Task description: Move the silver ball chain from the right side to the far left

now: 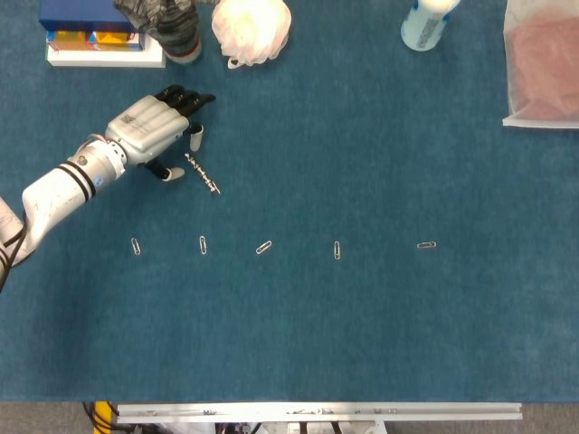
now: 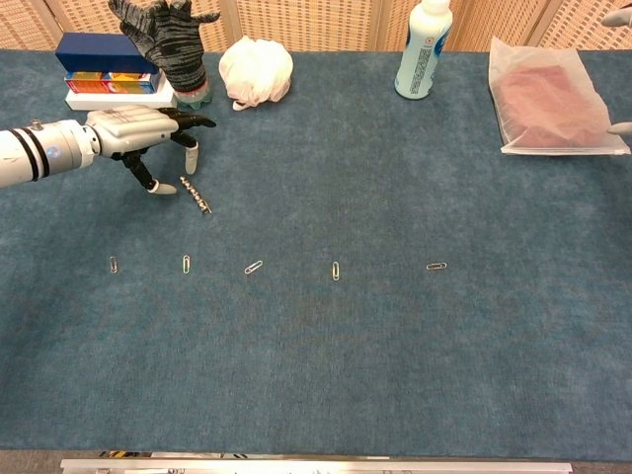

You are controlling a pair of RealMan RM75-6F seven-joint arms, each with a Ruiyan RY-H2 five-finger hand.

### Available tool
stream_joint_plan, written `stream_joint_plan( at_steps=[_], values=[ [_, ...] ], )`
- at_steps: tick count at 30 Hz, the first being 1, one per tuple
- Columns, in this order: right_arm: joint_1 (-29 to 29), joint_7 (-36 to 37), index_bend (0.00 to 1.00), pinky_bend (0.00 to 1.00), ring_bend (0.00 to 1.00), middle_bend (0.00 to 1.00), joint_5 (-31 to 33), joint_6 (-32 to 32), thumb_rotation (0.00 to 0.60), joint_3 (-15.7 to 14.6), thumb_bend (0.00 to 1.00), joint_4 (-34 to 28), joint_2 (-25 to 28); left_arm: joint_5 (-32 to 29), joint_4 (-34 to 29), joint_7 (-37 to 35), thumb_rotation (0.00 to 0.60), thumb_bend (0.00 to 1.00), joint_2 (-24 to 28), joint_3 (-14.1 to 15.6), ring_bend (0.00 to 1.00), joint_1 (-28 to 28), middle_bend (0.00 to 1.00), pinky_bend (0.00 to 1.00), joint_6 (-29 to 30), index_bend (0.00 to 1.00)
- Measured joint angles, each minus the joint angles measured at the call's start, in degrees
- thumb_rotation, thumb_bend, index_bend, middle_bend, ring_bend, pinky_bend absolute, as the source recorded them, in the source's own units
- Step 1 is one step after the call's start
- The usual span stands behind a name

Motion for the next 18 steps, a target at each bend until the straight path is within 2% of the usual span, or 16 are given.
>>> stream_joint_plan(
  at_steps=[10,18],
  values=[
    [-0.26,-0.11,0.12,0.11,0.0,0.06,-0.11,-0.04,0.6,0.19,0.0,-0.33,0.17,0.45,1.73,-0.34,0.6,0.24,-0.83,1.23,0.0,-0.64,0.0,0.03,-0.06,0.43],
    [-0.24,0.01,0.12,0.11,0.0,0.06,-0.13,-0.46,0.6,0.28,0.0,-0.05,0.01,0.39,2.76,-0.88,0.6,0.31,-1.48,1.66,0.0,-0.99,0.0,0.03,-0.05,0.43]
  ],
)
